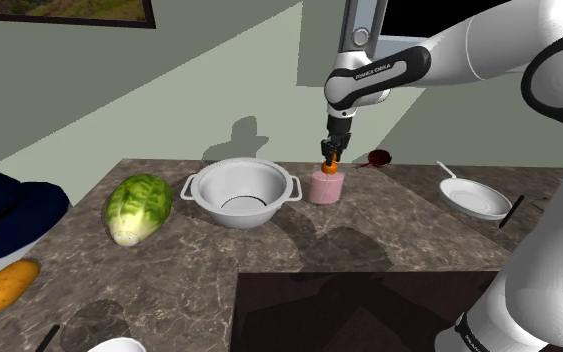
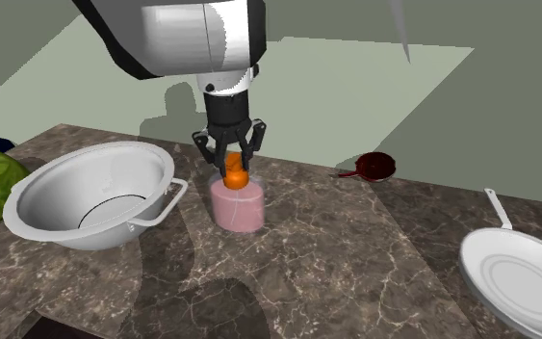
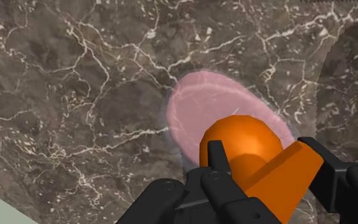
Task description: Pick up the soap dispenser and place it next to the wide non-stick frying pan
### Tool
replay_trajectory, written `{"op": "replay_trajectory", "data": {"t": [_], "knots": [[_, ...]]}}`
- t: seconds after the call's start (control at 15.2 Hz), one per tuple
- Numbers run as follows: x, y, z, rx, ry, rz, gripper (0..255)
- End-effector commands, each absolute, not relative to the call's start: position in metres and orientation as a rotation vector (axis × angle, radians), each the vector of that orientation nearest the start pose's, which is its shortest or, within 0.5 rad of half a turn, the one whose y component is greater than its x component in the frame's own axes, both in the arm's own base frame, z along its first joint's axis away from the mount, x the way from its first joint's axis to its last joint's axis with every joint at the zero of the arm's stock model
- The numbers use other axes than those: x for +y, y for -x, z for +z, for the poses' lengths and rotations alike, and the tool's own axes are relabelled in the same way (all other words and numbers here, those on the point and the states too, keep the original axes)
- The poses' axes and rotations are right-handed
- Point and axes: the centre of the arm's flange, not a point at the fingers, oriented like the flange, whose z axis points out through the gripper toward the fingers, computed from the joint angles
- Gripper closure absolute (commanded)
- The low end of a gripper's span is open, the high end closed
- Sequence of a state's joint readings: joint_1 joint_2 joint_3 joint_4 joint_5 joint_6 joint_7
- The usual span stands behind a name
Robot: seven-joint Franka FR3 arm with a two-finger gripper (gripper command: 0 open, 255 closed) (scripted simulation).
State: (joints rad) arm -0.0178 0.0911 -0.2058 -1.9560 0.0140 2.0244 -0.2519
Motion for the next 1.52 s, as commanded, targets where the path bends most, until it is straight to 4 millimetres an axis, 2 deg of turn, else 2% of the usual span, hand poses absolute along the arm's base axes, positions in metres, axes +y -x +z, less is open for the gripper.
{"op": "replay_trajectory", "data": {"t": [0.0,1.45], "knots": [[-0.124,-0.562,0.439,-0.036,3.142,0.034,255],[-0.124,-0.562,0.555,-0.036,3.142,0.034,255]]}}
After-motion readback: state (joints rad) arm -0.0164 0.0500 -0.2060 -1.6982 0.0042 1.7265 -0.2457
